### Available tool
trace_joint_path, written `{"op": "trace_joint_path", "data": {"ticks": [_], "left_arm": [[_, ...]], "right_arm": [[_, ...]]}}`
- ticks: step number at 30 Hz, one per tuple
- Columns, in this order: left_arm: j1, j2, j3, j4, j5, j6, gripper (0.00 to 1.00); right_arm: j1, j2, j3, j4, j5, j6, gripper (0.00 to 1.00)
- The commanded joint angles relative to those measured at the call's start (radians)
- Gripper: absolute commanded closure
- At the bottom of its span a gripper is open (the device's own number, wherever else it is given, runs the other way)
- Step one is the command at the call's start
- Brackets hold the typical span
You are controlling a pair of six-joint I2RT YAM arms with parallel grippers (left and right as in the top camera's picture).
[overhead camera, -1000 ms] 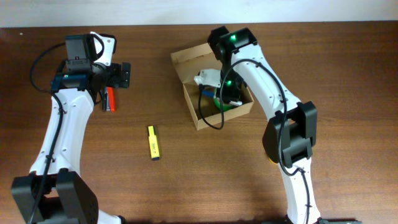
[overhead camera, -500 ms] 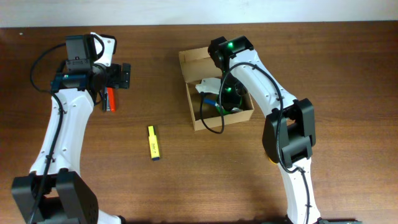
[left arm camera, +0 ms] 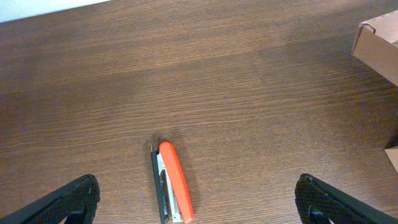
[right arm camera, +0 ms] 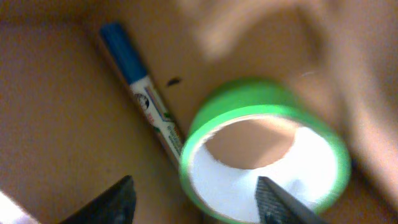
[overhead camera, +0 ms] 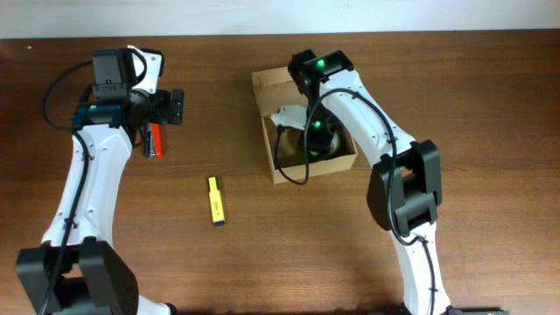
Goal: Pack container
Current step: 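Carry the blue marker into the box and release it, then move the right gripper over the yellow tape roll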
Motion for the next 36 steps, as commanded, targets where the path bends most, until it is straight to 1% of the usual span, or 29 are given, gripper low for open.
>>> {"op": "trace_joint_path", "data": {"ticks": [1, 2, 5, 8, 9, 12, 15, 19, 21, 23, 24, 27, 29, 32, 36], "left_arm": [[0.000, 0.012, 0.017, -0.001, 0.000, 0.017, 0.01], [0.000, 0.012, 0.017, -0.001, 0.001, 0.017, 0.00], [0.000, 0.012, 0.017, -0.002, 0.000, 0.017, 0.00], [0.000, 0.012, 0.017, -0.002, 0.000, 0.017, 0.00], [0.000, 0.012, 0.017, -0.002, 0.000, 0.017, 0.00], [0.000, 0.012, 0.017, -0.002, 0.000, 0.017, 0.00], [0.000, 0.012, 0.017, -0.002, 0.000, 0.017, 0.00], [0.000, 0.012, 0.017, -0.002, 0.000, 0.017, 0.00], [0.000, 0.012, 0.017, -0.002, 0.000, 0.017, 0.00], [0.000, 0.012, 0.017, -0.003, 0.000, 0.017, 0.00], [0.000, 0.012, 0.017, -0.003, 0.000, 0.017, 0.00], [0.000, 0.012, 0.017, -0.008, 0.000, 0.017, 0.01], [0.000, 0.012, 0.017, -0.009, 0.000, 0.017, 0.00], [0.000, 0.012, 0.017, -0.009, 0.000, 0.017, 0.00], [0.000, 0.012, 0.017, -0.009, 0.000, 0.017, 0.00]], "right_arm": [[0.013, -0.059, 0.085, 0.007, 0.021, 0.119, 0.31], [0.012, -0.082, 0.095, 0.021, 0.050, 0.161, 0.28], [0.004, -0.166, 0.095, 0.071, 0.078, 0.243, 0.27], [-0.017, -0.248, 0.092, 0.120, 0.090, 0.352, 0.28], [-0.029, -0.282, 0.084, 0.132, 0.094, 0.385, 0.30], [-0.075, -0.394, 0.022, 0.142, 0.093, 0.419, 0.32], [-0.146, -0.540, -0.104, 0.171, 0.088, 0.462, 0.32], [-0.233, -0.746, -0.323, 0.217, 0.085, 0.516, 0.32], [-0.267, -0.829, -0.414, 0.206, 0.085, 0.565, 0.33], [-0.299, -0.883, -0.478, 0.151, 0.084, 0.629, 0.34], [-0.314, -0.898, -0.498, 0.106, 0.085, 0.664, 0.38], [-0.356, -0.909, -0.525, -0.037, 0.085, 0.769, 0.57], [-0.369, -0.912, -0.547, -0.093, 0.085, 0.818, 0.62], [-0.368, -0.951, -0.616, -0.074, 0.089, 0.873, 0.62], [-0.369, -1.062, -0.788, 0.044, 0.093, 0.952, 0.59]]}}
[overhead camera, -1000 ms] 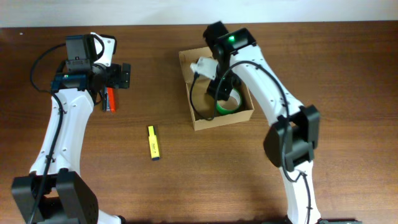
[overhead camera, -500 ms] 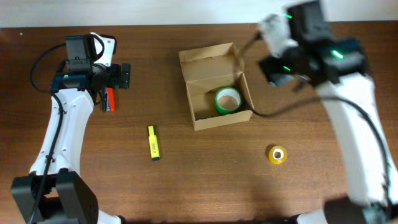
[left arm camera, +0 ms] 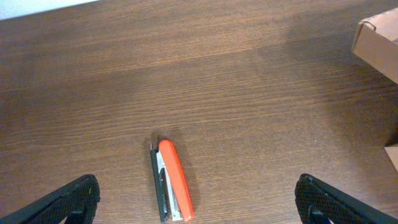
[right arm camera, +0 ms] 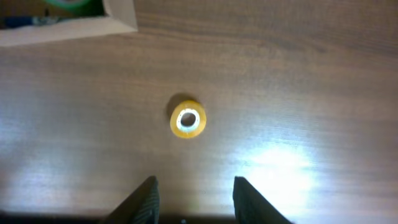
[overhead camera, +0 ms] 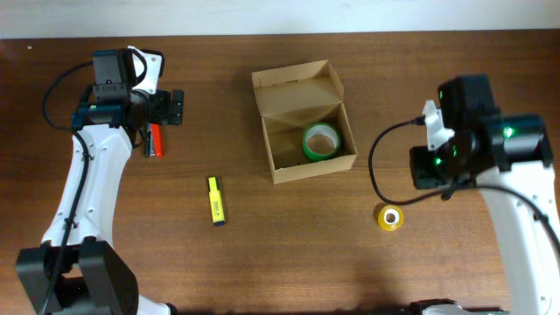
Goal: Pack container
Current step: 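Move the right gripper over the yellow tape roll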
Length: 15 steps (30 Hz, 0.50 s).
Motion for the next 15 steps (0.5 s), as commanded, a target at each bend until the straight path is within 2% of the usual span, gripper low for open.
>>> {"op": "trace_joint_path", "data": {"ticks": [1, 6, 15], "left_arm": [[0.000, 0.012, 0.017, -0.002, 0.002, 0.016, 0.00], [0.000, 0.012, 0.017, -0.002, 0.001, 0.016, 0.00], [0.000, 0.012, 0.017, -0.013, 0.002, 0.016, 0.00]], "right_arm": [[-0.005, -0.108, -0.123, 0.053, 0.008, 0.112, 0.57], [-0.004, -0.182, -0.343, 0.136, 0.000, 0.197, 0.57], [-0.005, -0.191, -0.624, 0.358, -0.017, 0.264, 0.54]]}}
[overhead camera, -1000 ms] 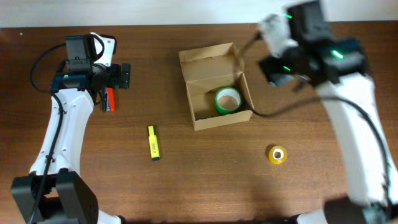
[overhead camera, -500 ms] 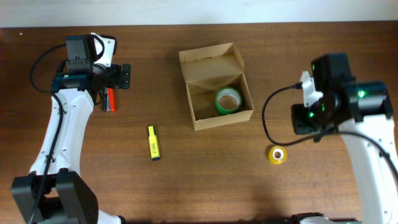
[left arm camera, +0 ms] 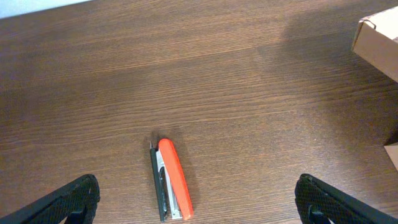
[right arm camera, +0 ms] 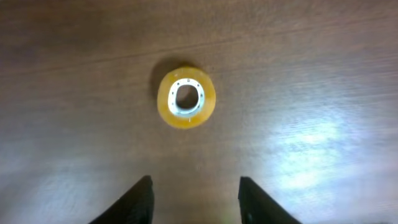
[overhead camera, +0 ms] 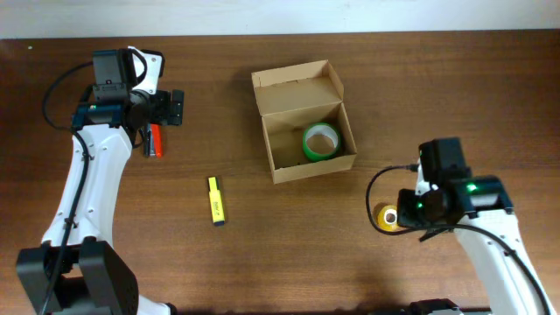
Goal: Pack container
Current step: 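Move the right gripper over the yellow tape roll, then lower the right gripper and grasp the yellow tape roll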
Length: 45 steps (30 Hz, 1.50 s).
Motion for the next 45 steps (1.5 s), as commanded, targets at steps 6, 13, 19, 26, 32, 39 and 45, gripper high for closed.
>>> {"op": "trace_joint_path", "data": {"ticks": [6, 13, 19, 26, 32, 39, 45], "left_arm": [[0.000, 0.012, 0.017, -0.015, 0.000, 0.016, 0.00], [0.000, 0.012, 0.017, -0.026, 0.000, 0.016, 0.00], [0.000, 0.012, 0.017, -0.050, 0.000, 0.016, 0.00], [0.000, 0.012, 0.017, -0.055, 0.001, 0.016, 0.00], [0.000, 0.012, 0.017, -0.055, 0.000, 0.016, 0.00], [0.000, 0.012, 0.017, -0.055, 0.000, 0.016, 0.01], [0.000, 0.012, 0.017, -0.055, 0.000, 0.016, 0.01]], "right_arm": [[-0.006, 0.003, -0.173, 0.167, -0.007, 0.093, 0.51], [-0.085, 0.114, -0.209, 0.266, -0.019, 0.084, 0.51], [-0.127, 0.210, -0.209, 0.324, -0.057, 0.055, 0.51], [-0.128, 0.225, -0.209, 0.360, -0.069, 0.047, 0.50], [-0.128, 0.225, -0.209, 0.380, -0.068, 0.039, 0.50], [-0.128, 0.254, -0.209, 0.398, -0.063, 0.039, 0.49], [-0.128, 0.317, -0.209, 0.415, -0.062, 0.039, 0.49]]}}
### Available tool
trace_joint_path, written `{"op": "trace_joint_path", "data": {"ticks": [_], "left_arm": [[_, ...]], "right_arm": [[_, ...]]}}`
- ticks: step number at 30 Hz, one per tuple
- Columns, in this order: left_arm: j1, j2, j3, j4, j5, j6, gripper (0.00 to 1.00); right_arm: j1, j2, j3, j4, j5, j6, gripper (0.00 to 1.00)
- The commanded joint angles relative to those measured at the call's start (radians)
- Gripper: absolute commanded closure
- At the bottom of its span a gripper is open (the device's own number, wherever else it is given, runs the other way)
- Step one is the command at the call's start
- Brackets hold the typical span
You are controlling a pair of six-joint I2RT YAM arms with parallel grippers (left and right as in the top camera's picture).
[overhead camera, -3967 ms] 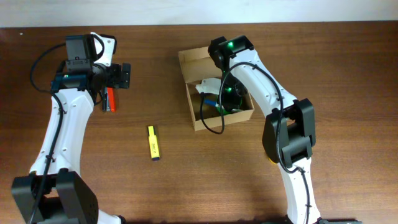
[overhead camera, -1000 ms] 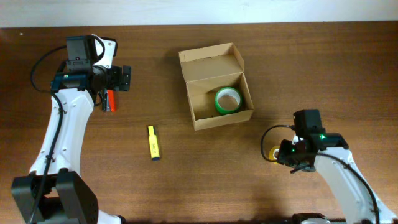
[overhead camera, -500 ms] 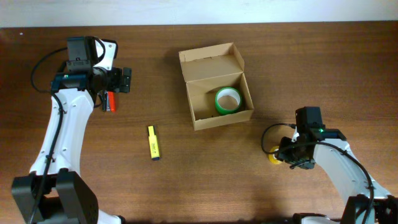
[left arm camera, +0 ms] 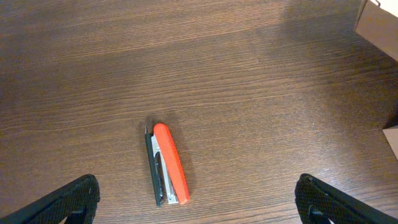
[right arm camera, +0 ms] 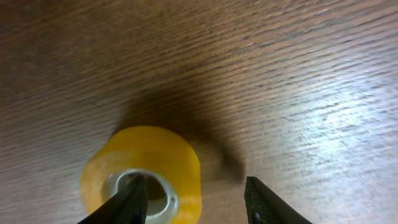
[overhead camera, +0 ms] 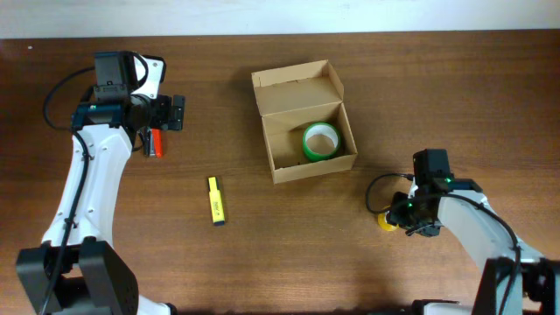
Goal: Pack container
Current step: 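Lower the right gripper and grasp the yellow tape roll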
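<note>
The open cardboard box (overhead camera: 304, 122) stands mid-table with a green tape roll (overhead camera: 321, 140) inside. A yellow tape roll (overhead camera: 386, 219) lies flat on the wood to its lower right. My right gripper (right arm camera: 196, 202) is open and down at this yellow tape roll (right arm camera: 146, 171): one finger (right arm camera: 132, 198) sits in the core hole, the other (right arm camera: 264, 199) stands outside to the right. My left gripper (left arm camera: 199, 205) is open above the orange stapler (left arm camera: 166, 163) at the far left. A yellow highlighter (overhead camera: 215, 200) lies left of the box.
The box's back flap (overhead camera: 296, 79) stands open toward the far edge. A corner of the box (left arm camera: 379, 25) shows at the right of the left wrist view. Bare wood lies between the stapler (overhead camera: 155, 141), the highlighter and the box.
My right gripper has come down from above the yellow tape roll to table level, with one finger in the roll's hole. The left gripper has shifted slightly over the stapler.
My right gripper was open inside the box over the green tape roll, beside a blue marker. Then it was outside, right of the box, high above the yellow roll, the green roll left inside. It stood lower over the roll, and now straddles its wall.
</note>
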Motion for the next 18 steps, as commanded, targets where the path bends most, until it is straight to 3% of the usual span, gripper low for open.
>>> {"op": "trace_joint_path", "data": {"ticks": [1, 3, 8, 11, 18], "left_arm": [[0.000, 0.012, 0.017, -0.003, 0.000, 0.016, 0.00], [0.000, 0.012, 0.017, -0.003, 0.000, 0.016, 0.00], [0.000, 0.012, 0.017, -0.004, 0.000, 0.016, 0.00], [0.000, 0.012, 0.017, -0.004, 0.000, 0.016, 0.00], [0.000, 0.012, 0.017, -0.004, 0.000, 0.016, 0.00]], "right_arm": [[-0.008, 0.026, -0.004, 0.010, -0.002, -0.009, 0.49], [-0.008, 0.038, -0.004, 0.016, -0.005, -0.009, 0.51], [-0.008, 0.042, -0.003, 0.025, -0.005, -0.008, 0.87], [-0.008, 0.042, 0.000, 0.024, -0.006, -0.008, 0.96], [-0.008, 0.041, 0.070, -0.018, -0.032, -0.009, 0.96]]}}
